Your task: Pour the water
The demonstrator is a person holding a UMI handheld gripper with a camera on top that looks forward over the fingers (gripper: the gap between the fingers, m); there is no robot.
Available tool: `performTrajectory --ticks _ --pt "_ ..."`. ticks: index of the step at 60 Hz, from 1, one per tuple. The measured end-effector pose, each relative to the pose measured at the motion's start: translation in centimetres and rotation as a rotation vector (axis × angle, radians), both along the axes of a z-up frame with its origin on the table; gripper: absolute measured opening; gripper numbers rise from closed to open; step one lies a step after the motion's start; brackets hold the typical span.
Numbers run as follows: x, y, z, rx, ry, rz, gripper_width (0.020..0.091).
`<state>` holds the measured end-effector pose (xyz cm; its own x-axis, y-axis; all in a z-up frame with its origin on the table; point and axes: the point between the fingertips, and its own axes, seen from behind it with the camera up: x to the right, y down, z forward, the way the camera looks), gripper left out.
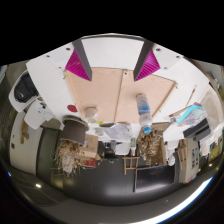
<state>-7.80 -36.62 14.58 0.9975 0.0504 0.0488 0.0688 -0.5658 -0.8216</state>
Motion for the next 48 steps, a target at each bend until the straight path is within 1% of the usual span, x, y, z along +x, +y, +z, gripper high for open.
performTrajectory --ticks 4,8,15,24,34,35,37,40,42,43,45,48 --pt "-3.8 1.5 -0.7 0.016 0.018 0.022 0.0846" --pt "-7.0 3.7 -1.8 0.031 0.048 0.022 0.0848" --pt "-11.6 9.2 -3.3 0.096 0.076 0.03 0.085" --pt "-14.5 16.6 -5.5 0.174 0.044 0.005 0.0849" --pt "-16.2 23.0 -7.7 0.213 0.042 -0.016 0.0839" --pt "-16.4 23.1 -7.9 0.215 0.039 -0.017 0.0827" --pt "-16.6 23.7 -8.2 0.226 0.03 -0.017 0.0772" --pt "-16.6 24.6 -8.5 0.244 0.005 -0.022 0.064" --pt "-16.5 25.3 -8.7 0.251 -0.011 -0.021 0.0569" --pt "-16.4 25.3 -8.9 0.249 -0.018 -0.023 0.0553" --pt "-16.4 25.4 -8.7 0.26 -0.023 -0.022 0.0544" --pt "-16.6 25.5 -8.7 0.263 -0.008 -0.019 0.0503"
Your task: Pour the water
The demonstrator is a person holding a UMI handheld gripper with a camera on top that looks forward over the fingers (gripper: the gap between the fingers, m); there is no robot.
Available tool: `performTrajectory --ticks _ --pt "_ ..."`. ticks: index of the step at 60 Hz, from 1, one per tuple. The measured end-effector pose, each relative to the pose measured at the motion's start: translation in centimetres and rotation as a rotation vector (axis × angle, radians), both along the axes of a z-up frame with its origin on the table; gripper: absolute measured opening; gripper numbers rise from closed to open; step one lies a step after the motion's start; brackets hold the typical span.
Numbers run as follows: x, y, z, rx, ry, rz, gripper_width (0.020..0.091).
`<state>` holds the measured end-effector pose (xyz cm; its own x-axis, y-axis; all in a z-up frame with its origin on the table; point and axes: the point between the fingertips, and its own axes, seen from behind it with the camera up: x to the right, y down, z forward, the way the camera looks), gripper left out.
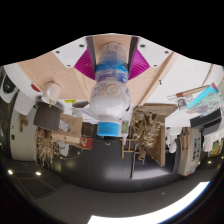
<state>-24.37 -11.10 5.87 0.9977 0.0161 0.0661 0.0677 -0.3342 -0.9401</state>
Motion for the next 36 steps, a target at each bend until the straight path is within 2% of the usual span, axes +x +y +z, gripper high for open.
performTrajectory --ticks 9,20,36 --pt "0.0 0.1 -0.3 -0.018 0.035 -0.001 0.0371" --pt "-0.1 0.3 1.0 -0.052 0.099 0.025 0.0373" --pt "2.7 5.7 10.4 -0.017 0.655 0.027 0.037"
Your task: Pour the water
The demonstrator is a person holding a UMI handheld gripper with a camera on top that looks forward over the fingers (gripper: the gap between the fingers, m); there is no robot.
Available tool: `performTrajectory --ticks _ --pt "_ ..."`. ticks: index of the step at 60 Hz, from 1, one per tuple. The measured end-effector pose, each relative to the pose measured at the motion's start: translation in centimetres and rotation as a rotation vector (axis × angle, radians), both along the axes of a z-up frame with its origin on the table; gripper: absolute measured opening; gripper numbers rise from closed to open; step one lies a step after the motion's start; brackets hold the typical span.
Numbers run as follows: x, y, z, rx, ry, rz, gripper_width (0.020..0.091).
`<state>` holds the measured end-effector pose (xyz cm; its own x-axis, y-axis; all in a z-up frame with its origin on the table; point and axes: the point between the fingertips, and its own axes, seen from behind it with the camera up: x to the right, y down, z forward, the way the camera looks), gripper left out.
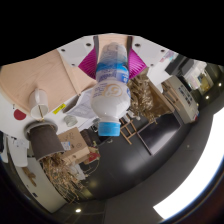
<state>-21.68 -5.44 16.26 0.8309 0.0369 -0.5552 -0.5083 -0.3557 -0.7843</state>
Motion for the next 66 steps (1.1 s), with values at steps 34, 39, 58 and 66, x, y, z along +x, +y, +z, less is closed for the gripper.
performTrajectory --ticks 34,39,58,66 --pt "11.8 10.5 -0.4 -0.209 1.287 -0.133 0.0369" --pt "12.6 11.0 -1.4 -0.231 1.351 -0.154 0.0368" --pt "14.0 10.4 0.2 -0.188 0.928 -0.076 0.037" --pt "18.7 10.8 5.0 -0.006 0.463 -0.064 0.0371"
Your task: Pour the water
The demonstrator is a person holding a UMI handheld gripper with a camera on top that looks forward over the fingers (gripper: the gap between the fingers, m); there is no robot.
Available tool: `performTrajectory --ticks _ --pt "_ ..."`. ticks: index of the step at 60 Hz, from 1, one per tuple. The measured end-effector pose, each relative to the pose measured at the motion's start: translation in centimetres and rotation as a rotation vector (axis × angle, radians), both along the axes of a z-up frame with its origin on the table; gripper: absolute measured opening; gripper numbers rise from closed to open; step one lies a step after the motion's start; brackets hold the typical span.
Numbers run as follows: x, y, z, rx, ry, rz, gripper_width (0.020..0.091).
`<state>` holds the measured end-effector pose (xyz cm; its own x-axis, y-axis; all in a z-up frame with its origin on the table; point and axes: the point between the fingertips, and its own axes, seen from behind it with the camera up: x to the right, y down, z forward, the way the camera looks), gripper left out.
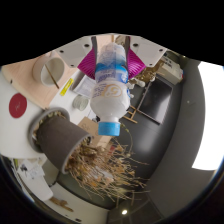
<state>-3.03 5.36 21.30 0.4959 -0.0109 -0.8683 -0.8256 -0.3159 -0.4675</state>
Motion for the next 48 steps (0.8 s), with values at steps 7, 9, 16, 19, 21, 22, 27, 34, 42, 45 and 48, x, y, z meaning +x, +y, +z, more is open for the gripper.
performTrajectory --ticks 7,9,16,19,21,22,27,34,42,45,48 --pt "6.0 0.1 4.1 0.119 -0.336 -0.068 0.037" --pt "7.8 0.1 4.7 0.135 -0.416 -0.087 0.037" --pt "15.0 0.2 3.7 0.125 -0.689 -0.148 0.0371" --pt "17.5 -0.2 1.8 0.108 -0.806 -0.155 0.0371" --pt "19.0 0.0 0.5 0.085 -0.87 -0.15 0.0371" --pt "19.6 0.1 -0.3 0.073 -0.902 -0.146 0.0371" --pt "21.7 -0.2 -5.0 0.019 -1.031 -0.113 0.037" --pt "23.3 0.4 -9.2 -0.042 -1.081 -0.047 0.0371" --pt "23.4 0.3 -12.7 -0.075 -1.102 -0.013 0.0373" --pt "23.1 0.3 -14.1 -0.084 -1.1 -0.007 0.0373" --pt "23.0 -0.1 -15.2 -0.102 -1.093 0.001 0.0373"
